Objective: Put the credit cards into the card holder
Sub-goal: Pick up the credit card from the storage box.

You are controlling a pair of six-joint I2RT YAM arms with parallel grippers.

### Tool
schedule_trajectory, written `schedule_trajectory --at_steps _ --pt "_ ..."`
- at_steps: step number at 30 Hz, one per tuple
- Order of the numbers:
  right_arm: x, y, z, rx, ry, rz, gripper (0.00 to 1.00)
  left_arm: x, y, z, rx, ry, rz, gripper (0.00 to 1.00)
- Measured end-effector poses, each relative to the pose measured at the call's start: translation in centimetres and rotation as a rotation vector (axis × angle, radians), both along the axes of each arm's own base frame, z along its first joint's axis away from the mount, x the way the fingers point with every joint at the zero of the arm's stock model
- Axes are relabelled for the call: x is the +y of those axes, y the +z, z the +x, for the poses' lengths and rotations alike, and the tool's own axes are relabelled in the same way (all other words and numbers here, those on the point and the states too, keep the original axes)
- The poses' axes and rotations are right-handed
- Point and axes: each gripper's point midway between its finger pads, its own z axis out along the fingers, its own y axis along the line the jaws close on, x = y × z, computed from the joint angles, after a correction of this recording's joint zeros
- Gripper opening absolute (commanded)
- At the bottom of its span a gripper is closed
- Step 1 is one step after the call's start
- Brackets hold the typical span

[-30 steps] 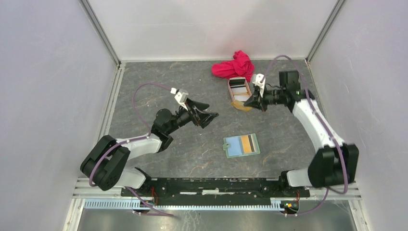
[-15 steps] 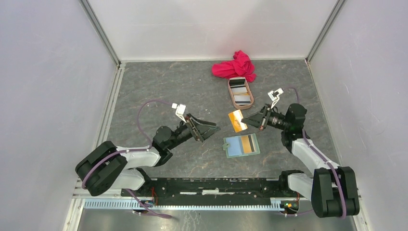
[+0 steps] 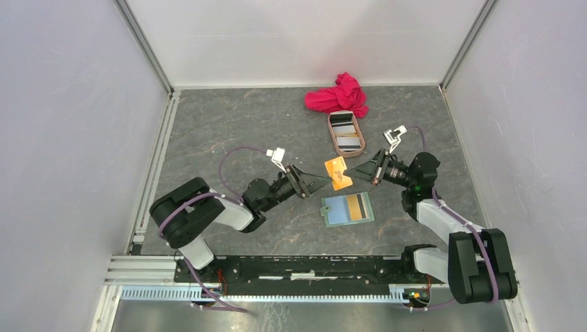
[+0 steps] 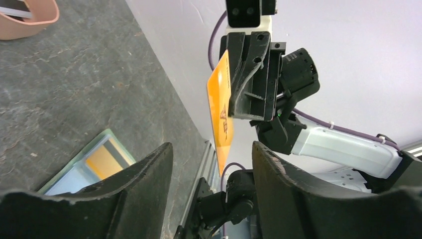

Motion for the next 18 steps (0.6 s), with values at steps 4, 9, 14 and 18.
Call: schedule_trajectory --at_steps 4,9,14,18 --pt "0.4 -0.3 -0.1 0.019 0.016 0.002 0.00 -0.9 0.1 0.4 0.006 -0.011 -0.039 0.51" --pt "0.5 -0.6 -0.2 0.027 0.025 0.001 0.00 -1.6 -0.5 0.6 0.043 -0.028 -0.060 0.11" --pt "0.5 -1.3 0.0 0.006 0.020 -0.025 0.32 -1.9 -0.4 0.5 0.058 -0.044 -0.083 0.02" --pt "0.5 -2.2 -0.1 -0.055 0.058 -0.093 0.60 -2.2 -1.4 0.2 0.073 -0.064 -0.061 0.02"
